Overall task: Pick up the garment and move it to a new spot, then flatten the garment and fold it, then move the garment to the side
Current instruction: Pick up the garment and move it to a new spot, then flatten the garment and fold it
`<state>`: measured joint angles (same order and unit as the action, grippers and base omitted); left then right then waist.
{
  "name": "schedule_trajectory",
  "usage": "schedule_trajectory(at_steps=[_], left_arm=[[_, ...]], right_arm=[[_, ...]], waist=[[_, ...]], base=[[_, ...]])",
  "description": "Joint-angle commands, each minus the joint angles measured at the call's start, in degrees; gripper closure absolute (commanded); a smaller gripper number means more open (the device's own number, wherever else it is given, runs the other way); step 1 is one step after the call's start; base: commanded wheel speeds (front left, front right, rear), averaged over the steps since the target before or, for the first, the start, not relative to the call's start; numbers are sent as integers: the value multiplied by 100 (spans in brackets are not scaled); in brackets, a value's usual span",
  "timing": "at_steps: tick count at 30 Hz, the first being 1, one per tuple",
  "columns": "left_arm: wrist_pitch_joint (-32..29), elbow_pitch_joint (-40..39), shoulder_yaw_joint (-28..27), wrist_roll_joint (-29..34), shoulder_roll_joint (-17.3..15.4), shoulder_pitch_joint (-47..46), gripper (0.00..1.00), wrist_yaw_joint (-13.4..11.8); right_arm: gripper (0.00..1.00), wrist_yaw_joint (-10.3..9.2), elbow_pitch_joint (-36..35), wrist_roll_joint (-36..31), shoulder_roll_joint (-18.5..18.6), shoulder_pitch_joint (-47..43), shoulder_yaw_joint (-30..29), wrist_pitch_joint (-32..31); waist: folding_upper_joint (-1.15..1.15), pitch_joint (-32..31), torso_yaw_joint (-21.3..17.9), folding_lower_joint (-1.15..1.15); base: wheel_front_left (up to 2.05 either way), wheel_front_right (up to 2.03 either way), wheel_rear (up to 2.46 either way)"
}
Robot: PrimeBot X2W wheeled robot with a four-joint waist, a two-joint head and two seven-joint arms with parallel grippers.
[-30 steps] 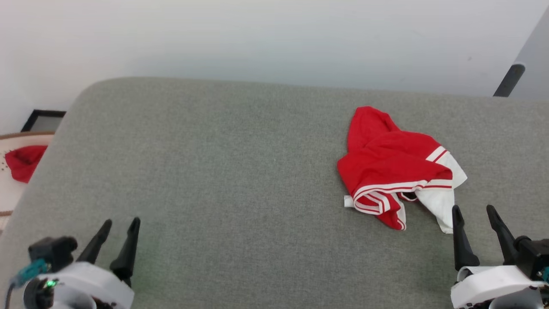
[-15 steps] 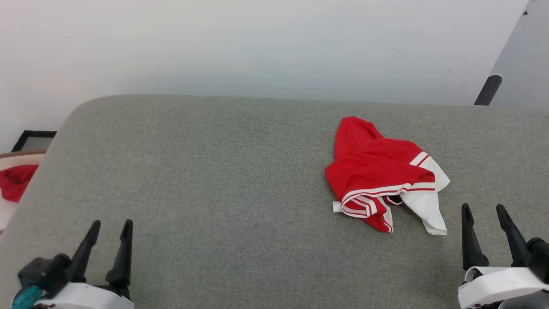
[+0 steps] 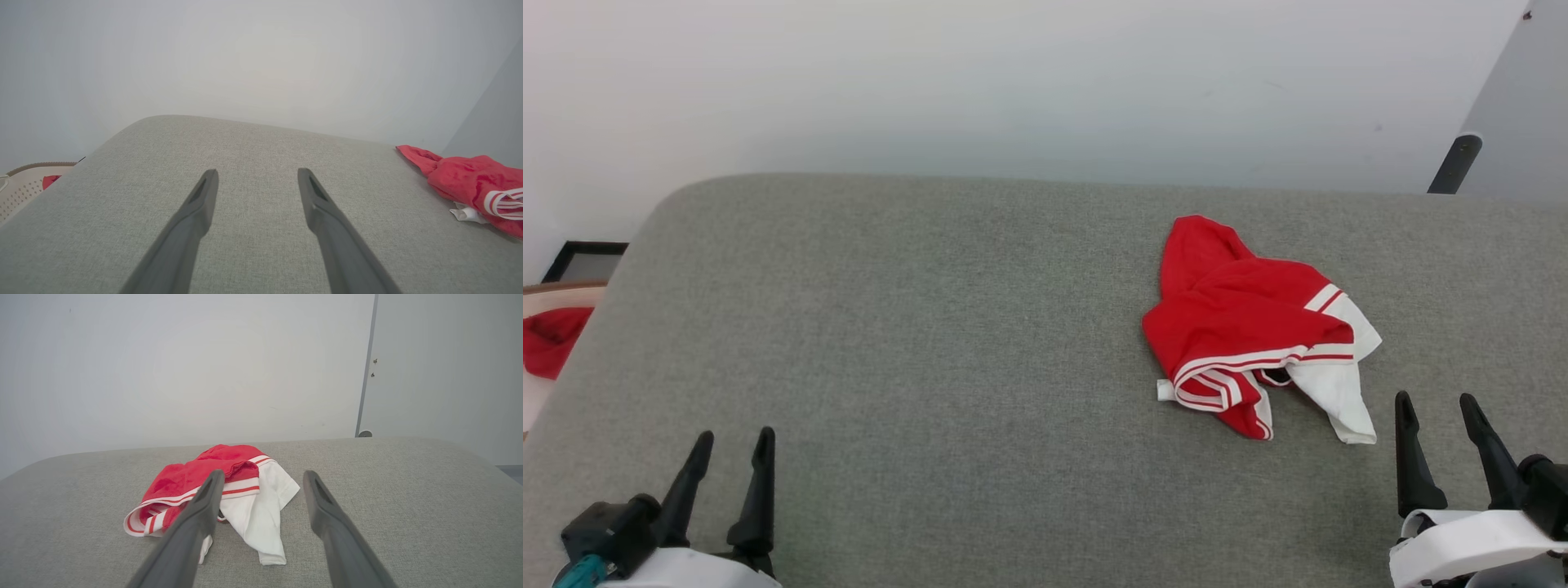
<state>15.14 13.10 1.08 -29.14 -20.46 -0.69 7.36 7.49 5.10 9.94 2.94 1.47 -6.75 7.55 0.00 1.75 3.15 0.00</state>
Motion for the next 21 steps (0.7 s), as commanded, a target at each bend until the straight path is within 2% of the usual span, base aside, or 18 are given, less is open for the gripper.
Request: schedule_trajectory(at_steps=[1, 6, 9, 12, 13, 17, 21], left_arm=[[-4, -13, -25, 26, 38, 1, 0, 14], [-4, -38, 39, -35, 160, -13, 0, 16], [-4, -38, 86, -82, 221, -36, 0, 17], [-4, 11, 147, -126, 269, -109, 0, 17], [-4, 11, 147, -126, 269, -109, 0, 17], [-4, 93, 274, -189, 256, -260, 0, 18], [-4, 174, 420, -266, 231, -491, 0, 18]], right_arm=[[0, -1, 27, 25, -3, 41, 11, -6], [0, 0, 142, 215, -3, 228, 15, -382], [0, -1, 140, 146, 166, 529, 41, -894], [0, 0, 123, 196, 356, 936, 107, -1659], [0, 0, 123, 196, 356, 936, 107, -1659], [0, -1, 210, 247, 832, 1478, 280, -3033], [0, -1, 289, 502, 1106, 1997, 184, -4391]], waist=[[0, 2, 15, 0], [0, 66, 72, 0], [0, 169, 96, 0], [0, 291, 126, 0], [0, 291, 126, 0], [0, 538, 169, 0], [0, 770, 293, 0]], base=[[0, 0, 0], [0, 0, 0], [0, 0, 0], [0, 0, 0], [0, 0, 0], [0, 0, 0], [0, 0, 0]])
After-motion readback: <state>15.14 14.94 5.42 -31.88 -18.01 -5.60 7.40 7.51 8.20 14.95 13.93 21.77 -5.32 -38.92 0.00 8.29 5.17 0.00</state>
